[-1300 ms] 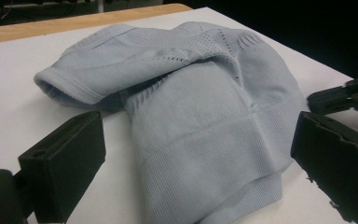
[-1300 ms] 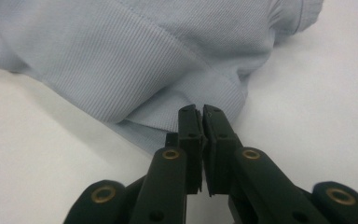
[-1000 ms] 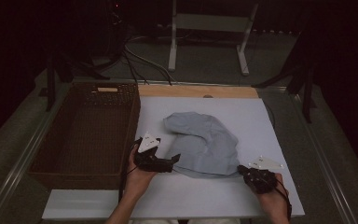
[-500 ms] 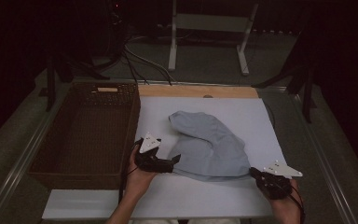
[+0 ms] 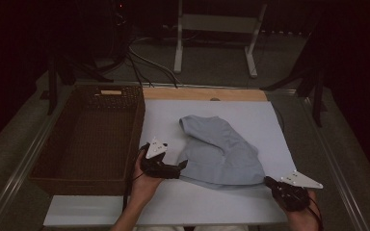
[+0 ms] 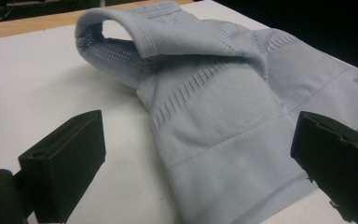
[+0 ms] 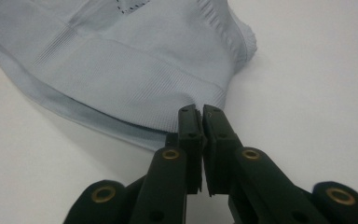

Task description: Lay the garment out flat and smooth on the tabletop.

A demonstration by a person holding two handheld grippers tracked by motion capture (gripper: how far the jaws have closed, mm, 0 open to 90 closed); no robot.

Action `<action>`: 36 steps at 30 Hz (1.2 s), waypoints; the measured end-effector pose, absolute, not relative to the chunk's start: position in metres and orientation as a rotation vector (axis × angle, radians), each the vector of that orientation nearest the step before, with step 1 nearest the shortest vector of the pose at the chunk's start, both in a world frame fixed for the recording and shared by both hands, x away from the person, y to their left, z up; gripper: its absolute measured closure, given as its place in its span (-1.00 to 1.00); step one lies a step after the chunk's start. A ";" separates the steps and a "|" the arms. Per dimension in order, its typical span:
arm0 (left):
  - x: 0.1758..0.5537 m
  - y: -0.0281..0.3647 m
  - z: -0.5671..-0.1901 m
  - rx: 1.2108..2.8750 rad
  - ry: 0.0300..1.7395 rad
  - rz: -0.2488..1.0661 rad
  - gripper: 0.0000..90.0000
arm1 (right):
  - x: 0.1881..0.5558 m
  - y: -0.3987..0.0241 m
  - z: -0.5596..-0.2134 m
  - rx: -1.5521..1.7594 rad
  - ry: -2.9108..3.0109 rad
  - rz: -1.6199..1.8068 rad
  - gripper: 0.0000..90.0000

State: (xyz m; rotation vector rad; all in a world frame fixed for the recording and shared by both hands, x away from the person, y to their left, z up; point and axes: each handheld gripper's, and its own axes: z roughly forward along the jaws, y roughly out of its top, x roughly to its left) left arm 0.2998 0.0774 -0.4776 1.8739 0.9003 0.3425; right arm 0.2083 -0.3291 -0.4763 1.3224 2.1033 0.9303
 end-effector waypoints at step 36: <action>0.312 0.057 -0.494 1.917 0.899 0.342 -0.89 | 0.237 -0.323 -0.480 1.391 2.012 1.081 -0.59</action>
